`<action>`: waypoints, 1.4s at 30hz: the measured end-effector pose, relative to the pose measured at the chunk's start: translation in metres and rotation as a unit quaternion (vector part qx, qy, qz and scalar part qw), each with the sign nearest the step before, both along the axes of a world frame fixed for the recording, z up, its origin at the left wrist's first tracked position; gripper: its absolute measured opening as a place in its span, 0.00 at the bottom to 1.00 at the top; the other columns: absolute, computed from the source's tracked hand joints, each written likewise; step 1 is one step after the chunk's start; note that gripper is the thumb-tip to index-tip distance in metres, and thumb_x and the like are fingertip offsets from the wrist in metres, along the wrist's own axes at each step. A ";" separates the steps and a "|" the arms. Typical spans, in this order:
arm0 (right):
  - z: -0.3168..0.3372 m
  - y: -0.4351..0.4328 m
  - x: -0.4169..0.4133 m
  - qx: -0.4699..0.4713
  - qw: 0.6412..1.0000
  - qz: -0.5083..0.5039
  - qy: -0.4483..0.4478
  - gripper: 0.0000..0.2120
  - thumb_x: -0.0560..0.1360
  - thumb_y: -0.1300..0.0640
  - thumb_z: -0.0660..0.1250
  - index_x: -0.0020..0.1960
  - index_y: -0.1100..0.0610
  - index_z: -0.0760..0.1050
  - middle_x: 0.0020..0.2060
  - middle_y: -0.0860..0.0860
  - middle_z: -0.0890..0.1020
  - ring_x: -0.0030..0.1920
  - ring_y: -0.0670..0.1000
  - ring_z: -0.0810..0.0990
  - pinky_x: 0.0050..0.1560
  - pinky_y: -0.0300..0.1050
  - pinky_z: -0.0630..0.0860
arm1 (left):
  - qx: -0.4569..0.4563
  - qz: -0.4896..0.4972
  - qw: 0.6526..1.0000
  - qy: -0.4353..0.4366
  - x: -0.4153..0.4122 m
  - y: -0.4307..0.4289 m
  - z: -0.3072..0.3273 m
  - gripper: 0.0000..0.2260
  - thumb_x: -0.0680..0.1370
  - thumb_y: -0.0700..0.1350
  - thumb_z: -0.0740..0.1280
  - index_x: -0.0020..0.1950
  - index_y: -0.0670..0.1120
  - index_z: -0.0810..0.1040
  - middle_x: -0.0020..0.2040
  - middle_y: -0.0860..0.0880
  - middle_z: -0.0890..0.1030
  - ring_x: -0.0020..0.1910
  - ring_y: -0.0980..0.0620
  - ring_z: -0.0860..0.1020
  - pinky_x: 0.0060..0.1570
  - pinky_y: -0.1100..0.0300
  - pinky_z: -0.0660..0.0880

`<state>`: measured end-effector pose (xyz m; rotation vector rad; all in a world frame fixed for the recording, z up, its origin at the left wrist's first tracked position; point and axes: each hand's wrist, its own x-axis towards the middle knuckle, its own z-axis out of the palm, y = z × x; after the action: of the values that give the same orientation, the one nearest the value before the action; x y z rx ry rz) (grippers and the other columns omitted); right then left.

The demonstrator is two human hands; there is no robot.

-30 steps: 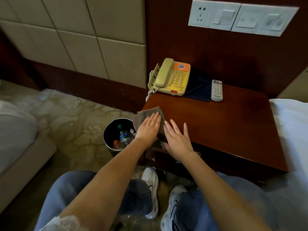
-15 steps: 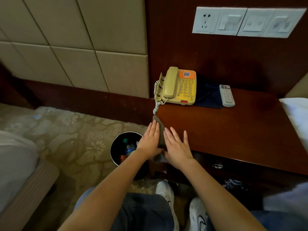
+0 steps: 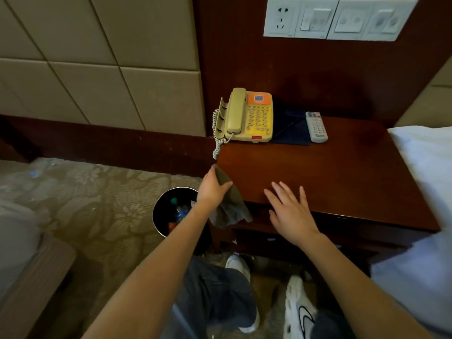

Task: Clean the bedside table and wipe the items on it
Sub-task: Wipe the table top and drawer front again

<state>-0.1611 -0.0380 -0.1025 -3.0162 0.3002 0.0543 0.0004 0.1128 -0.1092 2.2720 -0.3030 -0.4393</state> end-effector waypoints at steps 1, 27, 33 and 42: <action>0.000 -0.001 0.002 -0.003 1.000 -0.002 -0.004 0.26 0.82 0.52 0.54 0.78 0.50 0.51 0.78 0.50 0.50 0.77 0.51 0.43 0.74 0.61 0.39 | 0.007 -0.007 1.000 0.010 -0.001 0.005 0.002 0.34 0.76 0.48 0.68 0.77 0.45 0.54 0.72 0.45 0.66 0.70 0.46 0.67 0.67 0.50 0.68; -0.023 0.021 0.027 0.016 0.992 0.068 -0.107 0.23 0.80 0.54 0.59 0.74 0.53 0.63 0.74 0.53 0.63 0.76 0.53 0.57 0.73 0.63 0.44 | -0.097 0.058 0.993 0.033 -0.043 0.054 -0.069 0.07 0.79 0.43 0.65 0.54 0.42 0.76 0.48 0.49 0.79 0.53 0.48 0.79 0.49 0.62 0.74; -0.026 0.012 0.026 -0.001 0.988 0.080 -0.135 0.22 0.78 0.56 0.63 0.71 0.55 0.68 0.71 0.54 0.68 0.73 0.54 0.64 0.72 0.65 0.49 | -0.048 0.019 0.999 0.016 -0.031 0.053 -0.110 0.17 0.77 0.49 0.67 0.64 0.46 0.75 0.59 0.48 0.80 0.60 0.49 0.77 0.59 0.50 0.75; -0.030 0.008 0.024 -0.008 0.989 0.084 -0.124 0.22 0.77 0.57 0.63 0.71 0.55 0.68 0.71 0.54 0.68 0.73 0.54 0.64 0.72 0.65 0.47 | 0.075 -0.063 0.990 -0.102 -0.020 0.059 -0.129 0.19 0.79 0.51 0.64 0.70 0.52 0.71 0.74 0.52 0.65 0.76 0.47 0.57 0.71 0.43 0.60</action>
<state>-0.1375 -0.0295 -0.1328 -3.0121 0.0244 -0.3071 -0.0197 0.1720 -0.2382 2.4592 -0.5358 -0.3033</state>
